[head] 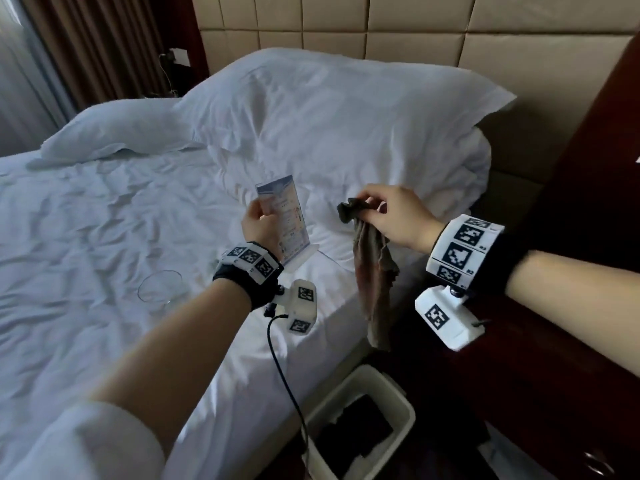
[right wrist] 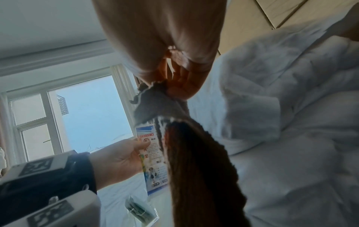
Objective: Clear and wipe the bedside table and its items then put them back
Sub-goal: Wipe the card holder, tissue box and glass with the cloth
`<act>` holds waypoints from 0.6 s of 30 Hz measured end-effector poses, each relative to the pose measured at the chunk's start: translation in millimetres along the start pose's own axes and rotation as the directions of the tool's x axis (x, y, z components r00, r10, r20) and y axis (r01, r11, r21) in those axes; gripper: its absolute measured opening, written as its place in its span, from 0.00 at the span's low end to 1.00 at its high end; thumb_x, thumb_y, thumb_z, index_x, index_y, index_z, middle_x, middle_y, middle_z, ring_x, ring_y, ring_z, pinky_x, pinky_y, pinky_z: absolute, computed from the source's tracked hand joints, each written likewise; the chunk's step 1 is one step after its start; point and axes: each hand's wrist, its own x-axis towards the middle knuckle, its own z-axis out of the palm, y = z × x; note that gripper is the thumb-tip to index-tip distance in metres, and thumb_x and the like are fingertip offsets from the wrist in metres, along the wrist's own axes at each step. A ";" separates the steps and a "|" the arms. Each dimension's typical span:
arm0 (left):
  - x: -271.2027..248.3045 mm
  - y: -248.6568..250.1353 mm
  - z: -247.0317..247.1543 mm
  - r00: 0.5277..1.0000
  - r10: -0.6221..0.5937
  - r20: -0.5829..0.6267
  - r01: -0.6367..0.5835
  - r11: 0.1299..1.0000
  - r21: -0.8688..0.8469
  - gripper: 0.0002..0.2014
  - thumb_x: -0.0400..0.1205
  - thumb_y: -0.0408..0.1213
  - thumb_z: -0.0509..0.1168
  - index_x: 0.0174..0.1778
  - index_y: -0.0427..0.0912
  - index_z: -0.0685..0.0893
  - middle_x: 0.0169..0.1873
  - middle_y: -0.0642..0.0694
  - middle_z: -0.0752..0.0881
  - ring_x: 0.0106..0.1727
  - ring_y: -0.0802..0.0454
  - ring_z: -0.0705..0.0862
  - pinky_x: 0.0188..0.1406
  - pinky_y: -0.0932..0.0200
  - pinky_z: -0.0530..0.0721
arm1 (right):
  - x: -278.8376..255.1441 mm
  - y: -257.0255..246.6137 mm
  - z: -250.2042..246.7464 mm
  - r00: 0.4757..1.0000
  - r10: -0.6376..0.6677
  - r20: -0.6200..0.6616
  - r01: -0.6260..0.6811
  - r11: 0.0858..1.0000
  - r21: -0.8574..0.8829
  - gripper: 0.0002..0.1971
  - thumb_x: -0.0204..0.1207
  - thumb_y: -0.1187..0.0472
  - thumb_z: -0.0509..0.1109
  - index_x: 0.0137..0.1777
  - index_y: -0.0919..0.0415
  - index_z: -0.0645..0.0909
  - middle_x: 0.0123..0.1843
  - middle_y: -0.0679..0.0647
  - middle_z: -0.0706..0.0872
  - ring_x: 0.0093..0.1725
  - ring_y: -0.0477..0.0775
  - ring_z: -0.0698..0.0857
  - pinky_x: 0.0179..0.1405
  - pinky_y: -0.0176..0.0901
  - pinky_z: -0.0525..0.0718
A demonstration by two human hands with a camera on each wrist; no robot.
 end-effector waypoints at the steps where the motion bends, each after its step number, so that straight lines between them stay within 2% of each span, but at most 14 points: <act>1: 1.2 -4.4 0.4 1.000 0.004 -0.013 -0.004 1.000 -0.007 0.21 0.77 0.18 0.52 0.37 0.50 0.81 0.43 0.45 0.84 0.50 0.41 0.84 0.57 0.37 0.84 | -0.9 2.2 4.0 1.000 0.007 0.004 -0.007 1.000 0.003 0.08 0.76 0.64 0.71 0.53 0.60 0.85 0.42 0.56 0.84 0.37 0.53 0.77 0.34 0.34 0.69; 3: 1.2 -11.6 1.7 0.999 0.015 -0.038 -0.016 1.000 -0.023 0.22 0.77 0.17 0.52 0.38 0.50 0.80 0.43 0.44 0.83 0.48 0.42 0.83 0.54 0.41 0.86 | -2.9 6.4 10.5 1.000 0.017 0.001 -0.017 1.000 0.013 0.08 0.76 0.64 0.70 0.54 0.61 0.84 0.42 0.56 0.84 0.37 0.53 0.77 0.35 0.34 0.69; 5: -0.6 -18.4 2.2 0.998 0.047 -0.053 -0.048 0.999 -0.022 0.22 0.76 0.14 0.50 0.37 0.48 0.77 0.38 0.46 0.81 0.45 0.44 0.81 0.45 0.50 0.86 | -5.9 11.8 16.0 1.000 0.029 -0.005 -0.029 0.999 0.016 0.07 0.76 0.63 0.70 0.53 0.58 0.84 0.41 0.54 0.83 0.38 0.52 0.77 0.39 0.35 0.72; 9: -3.3 -35.2 -1.4 0.997 0.055 -0.049 -0.058 0.997 -0.057 0.22 0.77 0.13 0.51 0.40 0.48 0.76 0.39 0.49 0.80 0.46 0.45 0.82 0.52 0.47 0.85 | -10.3 26.3 25.1 0.998 0.064 -0.009 -0.064 0.998 -0.003 0.06 0.76 0.58 0.70 0.51 0.52 0.84 0.40 0.48 0.83 0.39 0.53 0.79 0.51 0.51 0.83; 11: -4.2 -40.4 -4.6 0.996 0.056 -0.067 -0.062 0.994 -0.095 0.22 0.78 0.13 0.50 0.42 0.49 0.75 0.40 0.49 0.80 0.43 0.51 0.82 0.50 0.52 0.84 | -11.2 31.0 27.4 0.996 0.085 -0.003 -0.085 0.996 -0.007 0.05 0.76 0.57 0.70 0.50 0.50 0.83 0.39 0.47 0.83 0.40 0.53 0.80 0.54 0.57 0.82; 13: -4.9 -43.2 -5.8 0.995 0.065 -0.071 -0.074 0.990 -0.124 0.20 0.79 0.14 0.50 0.45 0.47 0.73 0.41 0.49 0.80 0.43 0.52 0.82 0.50 0.53 0.84 | -11.8 33.2 28.6 0.995 0.101 -0.003 -0.101 0.995 -0.006 0.04 0.75 0.56 0.69 0.49 0.49 0.83 0.39 0.45 0.83 0.42 0.54 0.80 0.56 0.60 0.81; 15: -6.2 -46.1 -6.5 0.996 0.078 -0.053 -0.083 0.992 -0.099 0.18 0.79 0.15 0.52 0.52 0.44 0.72 0.44 0.48 0.80 0.48 0.47 0.81 0.54 0.49 0.83 | -13.4 33.0 28.6 0.994 0.108 -0.013 -0.108 0.994 0.003 0.05 0.75 0.56 0.69 0.49 0.49 0.83 0.39 0.46 0.83 0.42 0.55 0.80 0.57 0.59 0.80; 16: -7.3 -47.9 -7.2 0.996 0.084 -0.031 -0.086 0.995 -0.056 0.19 0.79 0.16 0.54 0.56 0.44 0.71 0.46 0.47 0.80 0.50 0.46 0.80 0.58 0.47 0.82 | -14.6 33.4 28.5 0.994 0.106 -0.014 -0.106 0.994 0.010 0.05 0.76 0.57 0.69 0.50 0.51 0.84 0.39 0.47 0.83 0.42 0.55 0.80 0.57 0.54 0.80; 18: -11.7 -48.4 -8.9 0.994 0.103 0.021 -0.105 0.991 0.078 0.20 0.79 0.19 0.58 0.61 0.45 0.72 0.52 0.46 0.80 0.56 0.46 0.81 0.63 0.43 0.82 | -18.2 33.1 28.7 0.996 0.092 0.005 -0.092 0.995 0.026 0.07 0.77 0.61 0.69 0.53 0.56 0.84 0.41 0.50 0.83 0.39 0.52 0.78 0.46 0.38 0.76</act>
